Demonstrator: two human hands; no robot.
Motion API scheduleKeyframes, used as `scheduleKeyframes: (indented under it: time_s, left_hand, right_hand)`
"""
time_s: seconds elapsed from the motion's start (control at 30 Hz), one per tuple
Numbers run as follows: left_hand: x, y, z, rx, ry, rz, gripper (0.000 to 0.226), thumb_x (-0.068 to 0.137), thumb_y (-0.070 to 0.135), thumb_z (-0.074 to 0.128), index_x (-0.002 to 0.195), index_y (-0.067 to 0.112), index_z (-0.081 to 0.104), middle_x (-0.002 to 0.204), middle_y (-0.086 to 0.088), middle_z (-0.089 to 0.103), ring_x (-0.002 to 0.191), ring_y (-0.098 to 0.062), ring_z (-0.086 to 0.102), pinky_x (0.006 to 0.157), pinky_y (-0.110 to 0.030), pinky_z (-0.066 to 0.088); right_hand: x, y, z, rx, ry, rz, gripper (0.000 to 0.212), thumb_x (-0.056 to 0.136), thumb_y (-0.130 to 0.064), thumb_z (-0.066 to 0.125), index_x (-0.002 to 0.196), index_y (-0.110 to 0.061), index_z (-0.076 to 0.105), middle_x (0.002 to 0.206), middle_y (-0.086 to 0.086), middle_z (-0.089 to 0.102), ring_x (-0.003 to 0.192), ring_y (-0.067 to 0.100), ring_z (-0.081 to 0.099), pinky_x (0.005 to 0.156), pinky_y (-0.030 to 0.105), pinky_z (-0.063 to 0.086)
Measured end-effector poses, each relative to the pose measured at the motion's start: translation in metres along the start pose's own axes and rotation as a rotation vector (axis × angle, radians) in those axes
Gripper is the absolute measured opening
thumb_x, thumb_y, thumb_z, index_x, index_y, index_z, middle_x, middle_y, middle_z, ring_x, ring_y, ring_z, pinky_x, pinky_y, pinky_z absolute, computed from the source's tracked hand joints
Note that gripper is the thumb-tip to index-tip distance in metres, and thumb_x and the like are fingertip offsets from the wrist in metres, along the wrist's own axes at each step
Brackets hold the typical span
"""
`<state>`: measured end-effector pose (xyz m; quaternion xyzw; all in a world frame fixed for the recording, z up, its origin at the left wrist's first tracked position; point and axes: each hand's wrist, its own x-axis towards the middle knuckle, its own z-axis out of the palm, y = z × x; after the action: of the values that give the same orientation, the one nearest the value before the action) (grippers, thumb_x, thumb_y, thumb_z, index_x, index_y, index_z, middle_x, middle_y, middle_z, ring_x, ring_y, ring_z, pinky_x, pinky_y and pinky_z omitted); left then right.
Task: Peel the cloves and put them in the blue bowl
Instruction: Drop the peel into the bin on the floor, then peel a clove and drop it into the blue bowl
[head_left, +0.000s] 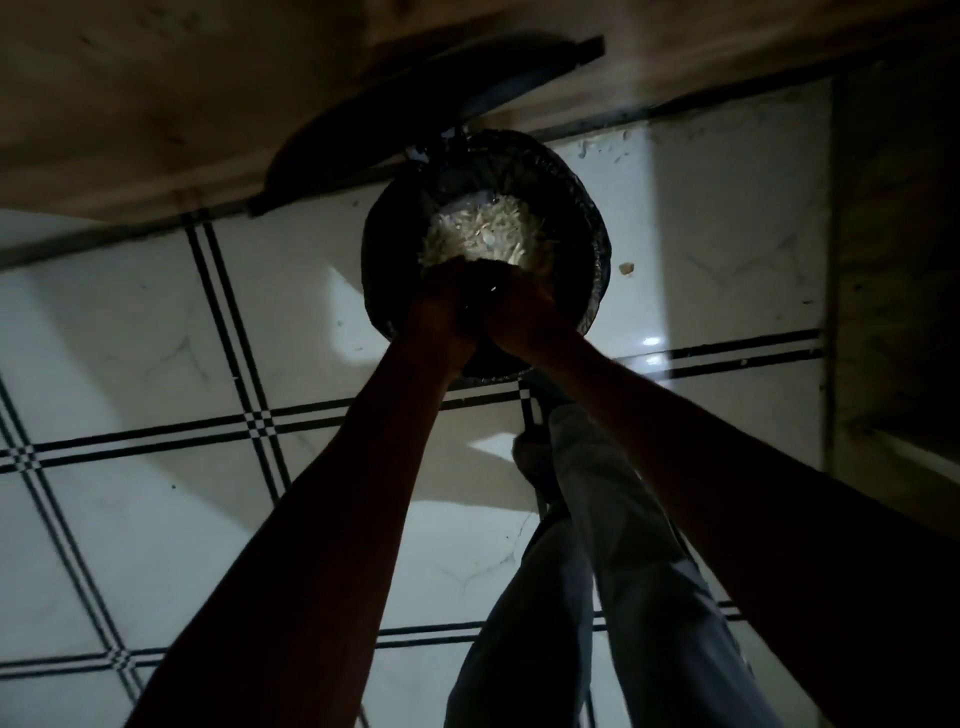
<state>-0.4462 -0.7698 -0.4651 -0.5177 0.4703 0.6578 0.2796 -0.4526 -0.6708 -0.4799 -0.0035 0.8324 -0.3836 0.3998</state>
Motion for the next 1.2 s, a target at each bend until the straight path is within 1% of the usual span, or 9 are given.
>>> scheduleKeyframes:
  time_s: [0.1, 0.23, 0.37, 0.43, 0.5, 0.67, 0.8, 0.97, 1.2]
  left_hand:
    - [-0.005, 0.008, 0.002, -0.105, -0.05, 0.094, 0.048, 0.112, 0.022, 0.032, 0.155, 0.001, 0.036, 0.144, -0.019, 0.051, 0.139, -0.035, 0.048, 0.109, -0.044, 0.043]
    - [-0.036, 0.018, 0.021, 0.039, -0.082, 0.059, 0.031, 0.111, 0.027, 0.042, 0.117, 0.006, 0.064, 0.094, -0.003, 0.076, 0.092, -0.017, 0.066, 0.067, -0.025, 0.059]
    - [-0.122, 0.022, 0.052, 0.182, -0.221, 0.15, 0.034, 0.11, 0.012, 0.043, 0.141, 0.005, 0.053, 0.129, -0.011, 0.065, 0.112, -0.019, 0.066, 0.093, -0.025, 0.055]
    - [-0.173, 0.02, 0.066, 0.326, -0.266, 0.269, 0.031, 0.108, 0.008, 0.048, 0.137, 0.002, 0.056, 0.125, -0.014, 0.067, 0.102, -0.018, 0.07, 0.088, -0.024, 0.058]
    - [-0.226, 0.014, 0.089, 0.458, -0.29, 0.353, 0.024, 0.105, 0.005, 0.052, 0.128, 0.003, 0.06, 0.112, -0.013, 0.069, 0.089, -0.015, 0.072, 0.085, -0.025, 0.058]
    - [-0.352, -0.024, 0.159, 0.863, -0.508, 0.597, 0.016, 0.103, 0.006, 0.055, 0.115, 0.01, 0.064, 0.1, -0.007, 0.069, 0.078, -0.013, 0.069, 0.068, -0.023, 0.056]
    - [-0.443, -0.076, 0.219, 1.108, -0.727, 0.744, 0.012, 0.104, 0.013, 0.058, 0.11, 0.019, 0.067, 0.099, -0.002, 0.072, 0.081, -0.007, 0.07, 0.072, -0.022, 0.055]
    - [-0.558, -0.172, 0.301, 1.314, -1.039, 0.895, 0.018, 0.102, 0.011, 0.06, 0.118, 0.012, 0.068, 0.103, -0.002, 0.072, 0.081, -0.004, 0.07, 0.073, -0.023, 0.058]
    - [-0.664, -0.32, 0.416, 1.457, -1.301, 1.148, 0.012, 0.102, 0.016, 0.061, 0.11, 0.017, 0.071, 0.094, -0.002, 0.075, 0.082, -0.009, 0.073, 0.076, -0.032, 0.06]
  right_hand:
    - [0.001, 0.001, -0.008, 0.15, 0.128, 0.125, 0.054, 0.11, -0.03, 0.051, 0.154, 0.0, 0.042, 0.156, 0.021, 0.047, 0.146, 0.034, 0.044, 0.119, 0.036, 0.032]
    - [-0.032, -0.006, -0.029, 0.355, 0.055, 0.058, 0.058, 0.099, -0.032, 0.062, 0.153, -0.016, 0.05, 0.14, 0.016, 0.065, 0.127, 0.033, 0.062, 0.113, 0.047, 0.046]
    - [-0.114, 0.005, -0.085, 0.442, 0.394, 0.187, 0.048, 0.108, -0.028, 0.056, 0.15, -0.005, 0.051, 0.146, 0.016, 0.058, 0.131, 0.029, 0.059, 0.108, 0.03, 0.043]
    - [-0.178, 0.004, -0.119, 0.509, 0.568, 0.189, 0.05, 0.108, -0.033, 0.056, 0.151, -0.009, 0.049, 0.143, 0.013, 0.061, 0.116, 0.021, 0.066, 0.095, 0.021, 0.046]
    - [-0.248, 0.005, -0.145, 0.605, 0.693, 0.189, 0.047, 0.106, -0.031, 0.058, 0.148, -0.011, 0.051, 0.129, 0.013, 0.067, 0.099, 0.021, 0.071, 0.09, 0.034, 0.057]
    - [-0.441, 0.015, -0.181, 0.789, 1.022, 0.255, 0.04, 0.109, -0.025, 0.052, 0.146, -0.011, 0.048, 0.122, 0.01, 0.064, 0.099, 0.018, 0.073, 0.085, 0.045, 0.064]
    - [-0.573, 0.03, -0.177, 0.863, 1.276, 0.267, 0.04, 0.107, -0.03, 0.055, 0.146, -0.019, 0.05, 0.125, 0.001, 0.065, 0.099, 0.009, 0.072, 0.089, 0.035, 0.062]
    - [-0.716, 0.073, -0.189, 0.846, 1.605, 0.346, 0.033, 0.098, -0.043, 0.061, 0.129, -0.031, 0.06, 0.11, -0.003, 0.073, 0.098, 0.013, 0.074, 0.086, 0.051, 0.063]
    - [-0.872, 0.165, -0.209, 0.782, 1.836, 0.465, 0.033, 0.104, -0.031, 0.061, 0.135, -0.019, 0.061, 0.113, -0.001, 0.069, 0.092, 0.007, 0.07, 0.074, 0.03, 0.063]
